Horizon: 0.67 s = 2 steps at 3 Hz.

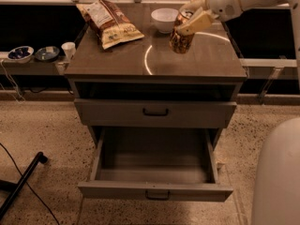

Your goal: Pick orange can from middle drawer and place on counter

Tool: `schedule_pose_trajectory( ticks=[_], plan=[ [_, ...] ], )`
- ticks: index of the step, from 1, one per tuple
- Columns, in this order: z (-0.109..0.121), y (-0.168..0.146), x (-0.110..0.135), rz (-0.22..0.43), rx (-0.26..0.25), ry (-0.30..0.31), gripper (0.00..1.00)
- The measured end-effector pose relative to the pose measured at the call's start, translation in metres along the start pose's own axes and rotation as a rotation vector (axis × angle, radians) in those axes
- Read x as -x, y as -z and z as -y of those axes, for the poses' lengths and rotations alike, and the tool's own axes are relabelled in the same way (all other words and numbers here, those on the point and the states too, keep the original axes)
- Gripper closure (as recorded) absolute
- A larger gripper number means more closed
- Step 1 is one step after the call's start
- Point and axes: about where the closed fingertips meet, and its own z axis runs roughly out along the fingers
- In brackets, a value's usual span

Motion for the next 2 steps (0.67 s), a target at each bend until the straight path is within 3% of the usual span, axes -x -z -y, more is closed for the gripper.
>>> schedule_pose_trajectory(
  ticks=[1, 2],
  plan=[
    [0.031, -0.016, 0.011, -0.028, -0.084, -0.044, 1.0],
    [0.046, -0.043, -0.013, -0.059, -0.106, -0.134, 1.0]
  ],
)
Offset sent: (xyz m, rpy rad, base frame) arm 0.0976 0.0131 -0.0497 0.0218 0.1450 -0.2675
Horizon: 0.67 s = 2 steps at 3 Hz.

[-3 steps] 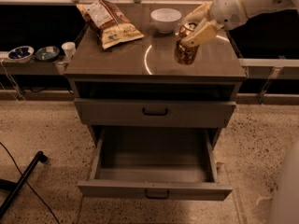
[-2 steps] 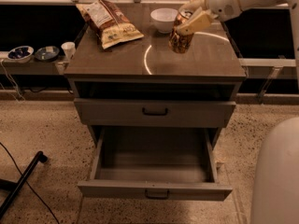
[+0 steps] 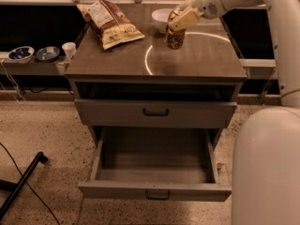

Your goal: Pick orange can from middle drawer and place on counter

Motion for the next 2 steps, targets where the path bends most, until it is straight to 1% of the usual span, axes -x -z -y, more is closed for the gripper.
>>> schedule_pose_trajectory(
  ticks=[1, 2],
  plan=[
    [-0.0014, -0.0297, -0.0317, -0.05, 0.044, -0.051, 0.97],
    [-0.0065, -0.037, -0.0388, -0.106, 0.057, 0.025, 0.74]
  ],
)
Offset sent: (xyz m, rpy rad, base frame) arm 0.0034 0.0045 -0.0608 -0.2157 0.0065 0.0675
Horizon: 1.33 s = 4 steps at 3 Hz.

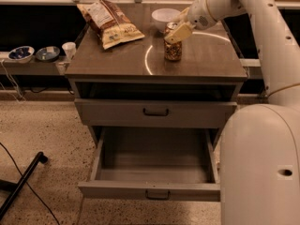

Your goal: Pick orange can from middle drawer and place on counter

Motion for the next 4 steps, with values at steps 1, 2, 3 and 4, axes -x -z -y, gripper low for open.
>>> schedule_pose_trajectory(
  ticks=[1, 2, 3, 4],
  plan=[
    [0.0, -0.001, 0.0, -0.001, 0.001, 0.004, 0.5],
    [0.0, -0.001, 0.0, -0.001, 0.001, 0.004, 0.27],
    [0.0, 0.002, -0.001, 0.003, 0.002, 0.007, 0.0],
    [0.0, 0.009, -0.001, 0.012, 0.004, 0.014, 0.0]
  ],
)
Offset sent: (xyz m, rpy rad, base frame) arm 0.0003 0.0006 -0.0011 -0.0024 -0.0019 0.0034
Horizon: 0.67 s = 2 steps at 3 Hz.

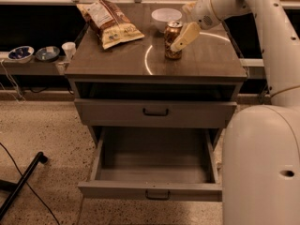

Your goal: Pick orange can from middle drawer and place on counter

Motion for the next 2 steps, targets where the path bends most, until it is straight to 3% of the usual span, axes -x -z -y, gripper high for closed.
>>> schedule_pose_trajectory(
  ticks=[1, 2],
  plan=[
    [0.0074, 0.0335, -0.007, -0.001, -0.052, -0.007, 0.0],
    [0.0075, 0.0341, -0.0078, -0.001, -0.052, -0.008, 0.0]
  ],
)
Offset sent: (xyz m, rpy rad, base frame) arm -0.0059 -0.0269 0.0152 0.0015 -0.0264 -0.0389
